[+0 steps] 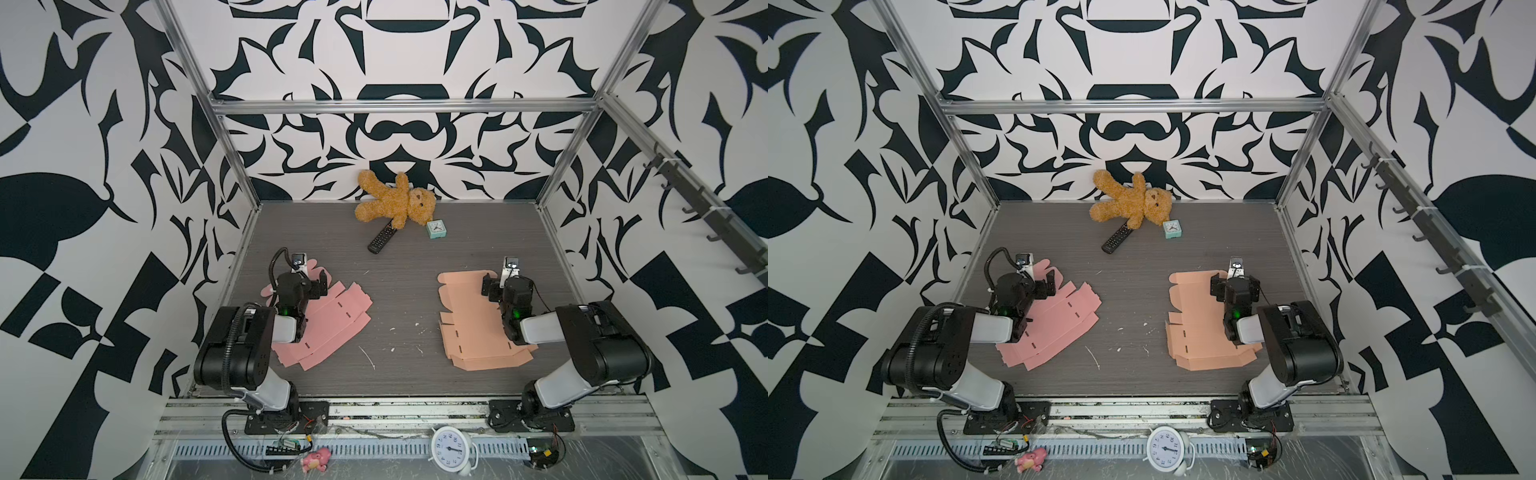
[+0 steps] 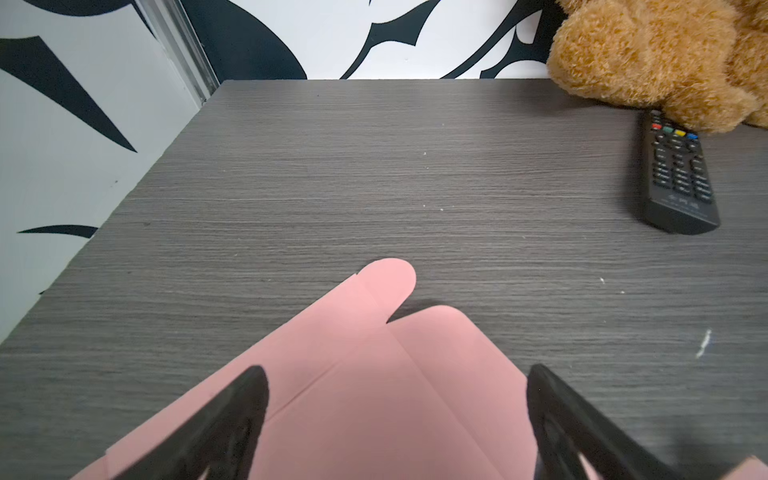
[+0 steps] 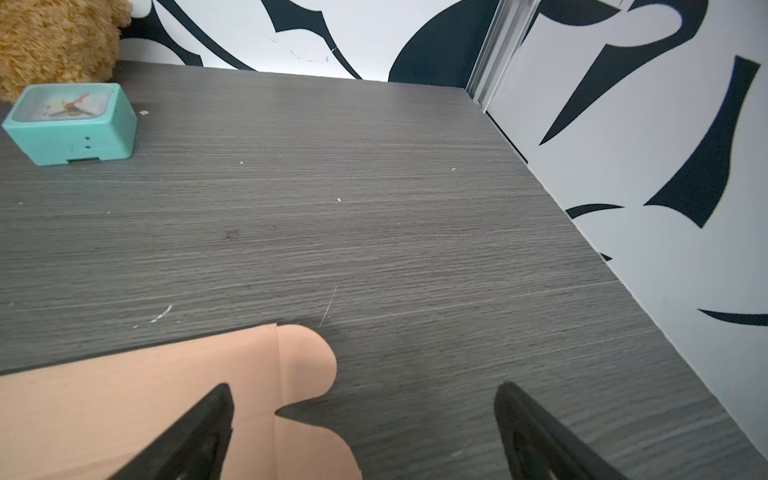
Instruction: Fold the paper box
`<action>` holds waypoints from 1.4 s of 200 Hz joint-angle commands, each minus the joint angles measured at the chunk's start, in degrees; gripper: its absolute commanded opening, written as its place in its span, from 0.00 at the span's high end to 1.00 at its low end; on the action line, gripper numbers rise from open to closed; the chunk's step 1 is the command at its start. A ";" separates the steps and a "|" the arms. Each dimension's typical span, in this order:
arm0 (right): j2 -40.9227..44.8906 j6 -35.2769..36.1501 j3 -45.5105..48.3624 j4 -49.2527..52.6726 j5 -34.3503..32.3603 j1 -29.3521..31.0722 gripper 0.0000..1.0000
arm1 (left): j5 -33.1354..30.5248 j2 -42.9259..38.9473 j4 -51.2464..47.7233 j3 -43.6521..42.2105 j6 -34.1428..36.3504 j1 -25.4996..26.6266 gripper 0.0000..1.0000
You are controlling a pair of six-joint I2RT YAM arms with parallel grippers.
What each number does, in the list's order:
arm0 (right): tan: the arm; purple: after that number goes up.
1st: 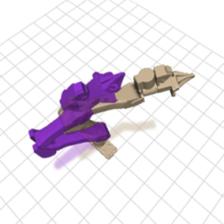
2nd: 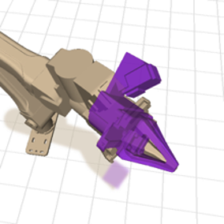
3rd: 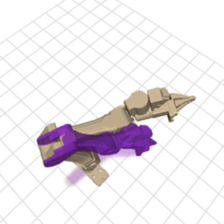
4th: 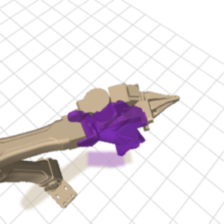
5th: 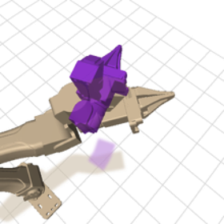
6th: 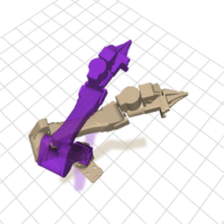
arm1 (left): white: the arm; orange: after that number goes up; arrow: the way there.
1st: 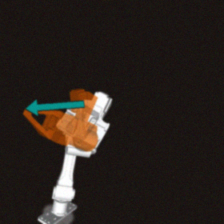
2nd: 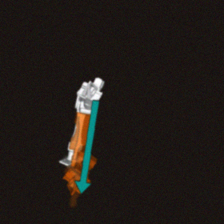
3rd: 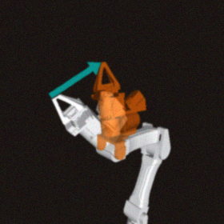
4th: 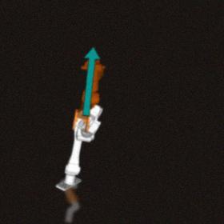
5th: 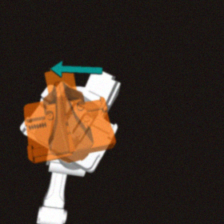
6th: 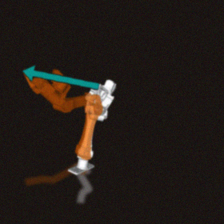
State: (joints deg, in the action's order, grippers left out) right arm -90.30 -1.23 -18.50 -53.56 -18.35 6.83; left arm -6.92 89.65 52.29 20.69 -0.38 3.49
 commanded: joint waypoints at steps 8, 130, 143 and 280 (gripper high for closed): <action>0.98 0.19 -1.27 -0.49 0.03 -0.15 0.00 | 1.95 -0.05 0.93 0.31 0.67 -0.17 0.01; 1.00 0.21 -1.26 -0.49 0.06 -0.15 0.00 | 2.28 -0.05 0.79 0.41 0.83 -0.15 0.01; 0.96 0.25 -1.27 -0.48 0.00 -0.15 0.00 | 2.31 -0.08 0.73 0.41 0.83 -0.21 0.01; 1.00 0.27 -1.26 -0.49 0.02 -0.15 0.00 | 2.26 -0.03 0.74 0.40 0.82 -0.23 0.01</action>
State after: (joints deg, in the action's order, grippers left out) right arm -90.30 -1.23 -18.50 -53.56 -18.20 6.83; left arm -5.06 89.65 52.38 20.75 0.03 3.49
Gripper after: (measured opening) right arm 0.997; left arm 0.992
